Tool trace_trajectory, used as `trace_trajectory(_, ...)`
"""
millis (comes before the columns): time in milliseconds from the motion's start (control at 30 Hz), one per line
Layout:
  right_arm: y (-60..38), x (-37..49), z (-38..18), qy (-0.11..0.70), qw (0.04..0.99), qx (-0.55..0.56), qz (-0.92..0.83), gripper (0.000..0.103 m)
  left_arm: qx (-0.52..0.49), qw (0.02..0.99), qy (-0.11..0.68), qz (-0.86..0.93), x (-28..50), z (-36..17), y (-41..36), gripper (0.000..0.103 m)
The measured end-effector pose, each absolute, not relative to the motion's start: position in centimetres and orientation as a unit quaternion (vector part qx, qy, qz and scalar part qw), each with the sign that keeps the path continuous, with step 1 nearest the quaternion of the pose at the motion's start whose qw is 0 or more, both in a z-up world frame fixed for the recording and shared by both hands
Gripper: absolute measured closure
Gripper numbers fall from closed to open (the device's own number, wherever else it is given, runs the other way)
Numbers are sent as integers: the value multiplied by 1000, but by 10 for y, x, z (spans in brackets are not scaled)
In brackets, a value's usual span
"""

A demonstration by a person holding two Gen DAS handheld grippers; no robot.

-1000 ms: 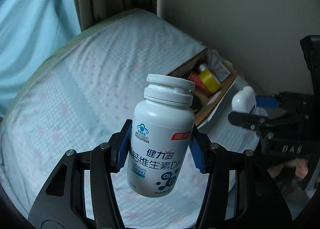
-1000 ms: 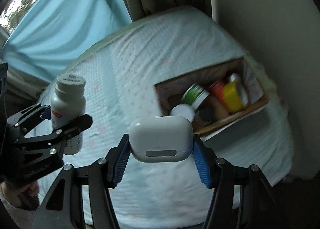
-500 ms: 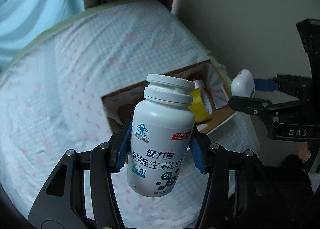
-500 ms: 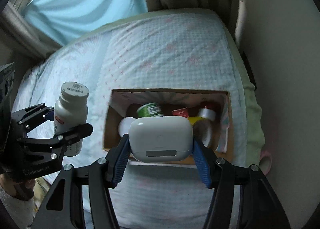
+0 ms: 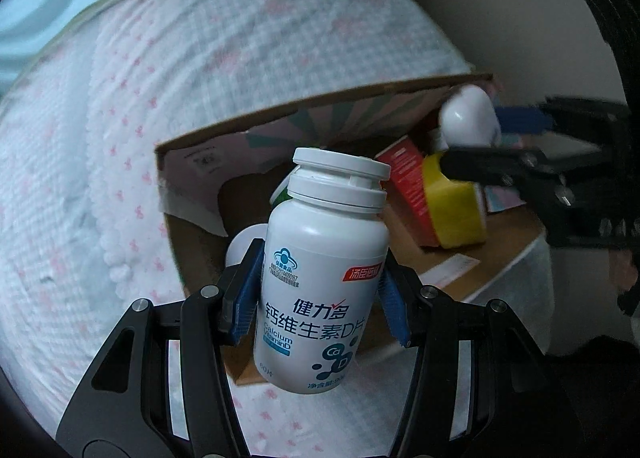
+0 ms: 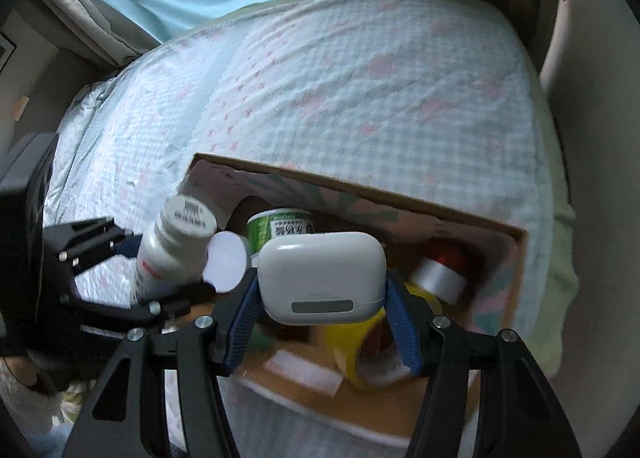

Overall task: Organize rigid objects
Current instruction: 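Carry the vitamin bottle and earbud case over the cardboard box, then release the bottle and earbud case into the box with both tools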

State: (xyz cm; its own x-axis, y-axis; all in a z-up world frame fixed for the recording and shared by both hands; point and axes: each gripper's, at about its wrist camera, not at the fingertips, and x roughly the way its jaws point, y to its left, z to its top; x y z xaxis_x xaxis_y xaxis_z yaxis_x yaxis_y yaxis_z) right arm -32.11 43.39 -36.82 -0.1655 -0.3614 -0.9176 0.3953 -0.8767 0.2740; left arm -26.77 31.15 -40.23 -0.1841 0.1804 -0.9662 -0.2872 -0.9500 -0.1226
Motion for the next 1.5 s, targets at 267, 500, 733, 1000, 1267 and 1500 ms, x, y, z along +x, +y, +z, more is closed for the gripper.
trace_trajectory(267, 421, -343, -399, -15, 259, 611, -748, 47, -635, 155, 61, 754, -266, -424, 320, 53)
trace_trajectory(500, 424, -354, -410, -47, 222, 624, -748, 7, -620, 157, 68, 766, -257, -416, 327, 0)
trace_trajectory(733, 435, -348, -403, -44, 192, 629, -752, 0, -619, 143, 68, 769, -248, -416, 313, 0)
trace_trajectory(1000, 439, -342, -398, -47, 185, 630, -753, 0, -622, 134, 51, 769, -247, -409, 304, 0)
trace_trajectory(1267, 434, -328, -377, -43, 175, 619, -765, 0, -603, 136, 46, 785, -234, -384, 298, 0)
trace_trajectory(1500, 418, -299, -334, -29, 165, 598, -784, 0, -573, 145, 43, 806, -211, -344, 283, 0)
